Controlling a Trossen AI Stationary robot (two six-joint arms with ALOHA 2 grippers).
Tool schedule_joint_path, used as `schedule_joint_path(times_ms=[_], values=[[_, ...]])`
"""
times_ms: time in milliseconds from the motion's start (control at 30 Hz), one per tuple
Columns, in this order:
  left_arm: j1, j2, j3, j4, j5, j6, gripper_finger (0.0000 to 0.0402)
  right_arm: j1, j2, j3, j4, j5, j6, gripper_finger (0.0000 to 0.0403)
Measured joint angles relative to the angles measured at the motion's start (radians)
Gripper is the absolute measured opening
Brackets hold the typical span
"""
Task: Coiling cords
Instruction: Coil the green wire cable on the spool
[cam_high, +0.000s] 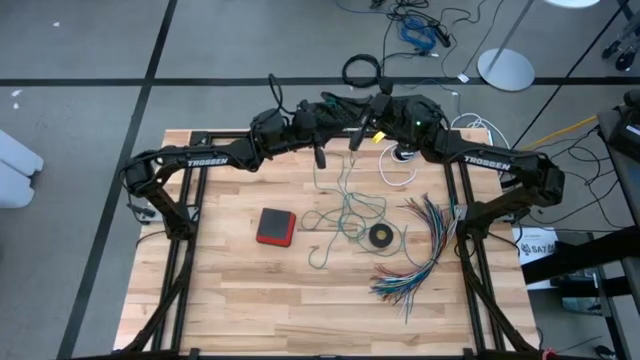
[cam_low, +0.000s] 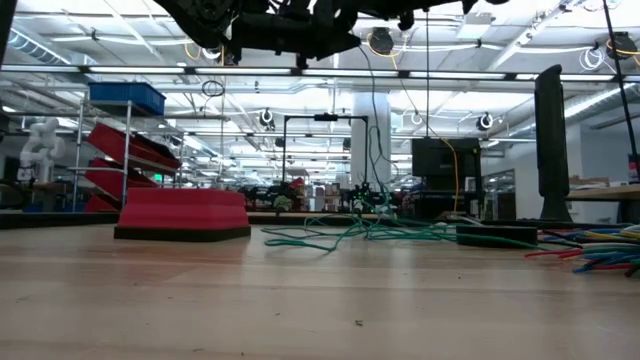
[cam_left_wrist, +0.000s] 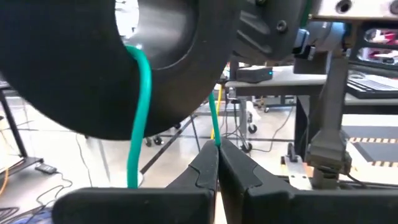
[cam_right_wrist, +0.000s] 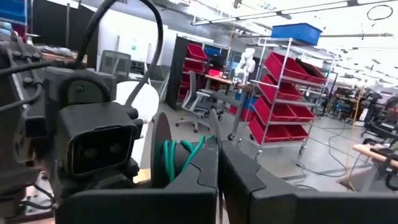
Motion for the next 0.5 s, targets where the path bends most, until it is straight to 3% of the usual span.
schedule_joint_path(times_ms=[200, 500], values=[[0.020, 0.010, 0.000, 0.023, 0.149, -0.018, 0.0009, 0.034, -0.007, 0.000, 0.002, -0.030, -0.016, 0.0000], [0.031, 0.044, -0.001, 0.114, 0.252, -0.048, 0.0009, 0.080, -0.025, -0.002, 0.002, -0.069, -0.029, 0.0000]])
